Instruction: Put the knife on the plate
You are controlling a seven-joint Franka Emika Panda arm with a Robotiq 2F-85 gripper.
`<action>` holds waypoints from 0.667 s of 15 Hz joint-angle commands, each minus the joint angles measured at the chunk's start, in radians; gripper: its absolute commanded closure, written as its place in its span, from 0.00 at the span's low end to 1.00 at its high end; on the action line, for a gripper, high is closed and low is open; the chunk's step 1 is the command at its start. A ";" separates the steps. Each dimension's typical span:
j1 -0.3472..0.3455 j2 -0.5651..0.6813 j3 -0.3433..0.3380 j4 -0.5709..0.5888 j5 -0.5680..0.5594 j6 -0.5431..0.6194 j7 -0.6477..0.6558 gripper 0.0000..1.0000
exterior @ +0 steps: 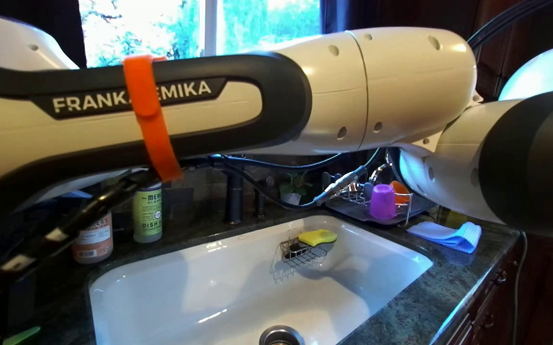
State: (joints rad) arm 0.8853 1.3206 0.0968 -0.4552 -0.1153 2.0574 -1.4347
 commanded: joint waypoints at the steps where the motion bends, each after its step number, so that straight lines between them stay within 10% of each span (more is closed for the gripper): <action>1: 0.013 0.017 0.020 0.010 0.002 0.018 -0.008 0.10; 10: 0.022 0.049 0.026 0.018 -0.002 0.078 -0.073 0.47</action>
State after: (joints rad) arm 0.9084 1.3359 0.1136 -0.4562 -0.1146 2.0961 -1.4707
